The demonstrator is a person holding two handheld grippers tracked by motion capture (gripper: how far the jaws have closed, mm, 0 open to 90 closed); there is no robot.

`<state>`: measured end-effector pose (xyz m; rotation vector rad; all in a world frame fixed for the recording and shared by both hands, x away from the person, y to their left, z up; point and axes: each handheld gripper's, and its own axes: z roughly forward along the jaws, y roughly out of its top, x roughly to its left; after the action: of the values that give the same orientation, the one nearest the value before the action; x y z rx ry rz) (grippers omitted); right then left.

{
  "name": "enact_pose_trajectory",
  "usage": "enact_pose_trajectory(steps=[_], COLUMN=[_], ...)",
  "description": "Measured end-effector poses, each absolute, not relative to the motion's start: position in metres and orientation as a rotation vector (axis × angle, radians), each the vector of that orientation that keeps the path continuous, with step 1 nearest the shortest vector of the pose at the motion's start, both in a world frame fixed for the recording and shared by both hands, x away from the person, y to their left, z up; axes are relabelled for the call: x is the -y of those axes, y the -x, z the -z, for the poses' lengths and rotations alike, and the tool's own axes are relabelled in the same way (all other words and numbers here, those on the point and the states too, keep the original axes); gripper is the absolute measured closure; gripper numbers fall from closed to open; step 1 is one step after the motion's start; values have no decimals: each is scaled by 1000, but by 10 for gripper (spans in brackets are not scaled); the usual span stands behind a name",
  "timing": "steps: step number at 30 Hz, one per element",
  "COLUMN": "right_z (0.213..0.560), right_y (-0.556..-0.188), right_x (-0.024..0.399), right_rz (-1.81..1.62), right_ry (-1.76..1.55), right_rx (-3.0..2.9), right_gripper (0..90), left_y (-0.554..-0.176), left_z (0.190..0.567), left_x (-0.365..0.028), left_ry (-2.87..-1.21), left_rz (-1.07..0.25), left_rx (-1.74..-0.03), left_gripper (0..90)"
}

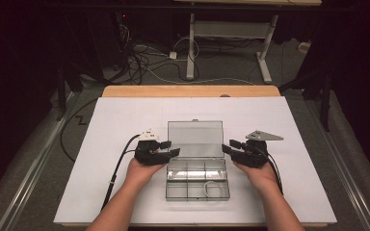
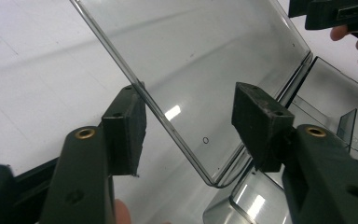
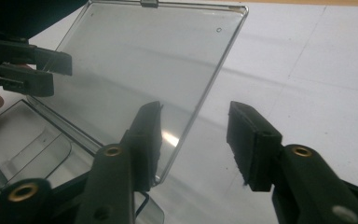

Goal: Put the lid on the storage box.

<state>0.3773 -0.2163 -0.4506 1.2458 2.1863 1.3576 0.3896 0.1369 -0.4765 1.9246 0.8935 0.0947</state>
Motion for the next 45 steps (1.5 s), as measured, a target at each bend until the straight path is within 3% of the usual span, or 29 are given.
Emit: enact_pose_trajectory(steps=[7,18,31,45], right_z=[448,443,440,442], right_y=[-368,-359,-347,-328], right_x=[218,213,205,199], right_rz=[-1322,-1397,-1393,-1401], right_ry=[-1199,-1146,-1085,-1039], right_rx=[-2168,-2183,-2180,-2199], right_gripper=[660,900,900,900], left_y=[-387,-378,-362,-347], left_z=[472,462,454,450], left_x=[-139,-143,-144,-144], left_ry=[-1922,-1913,-1890,-1903], left_rz=[-128,-197,-265,-292], left_rx=[-877,-843,-812,-794], left_gripper=[515,635,740,738])
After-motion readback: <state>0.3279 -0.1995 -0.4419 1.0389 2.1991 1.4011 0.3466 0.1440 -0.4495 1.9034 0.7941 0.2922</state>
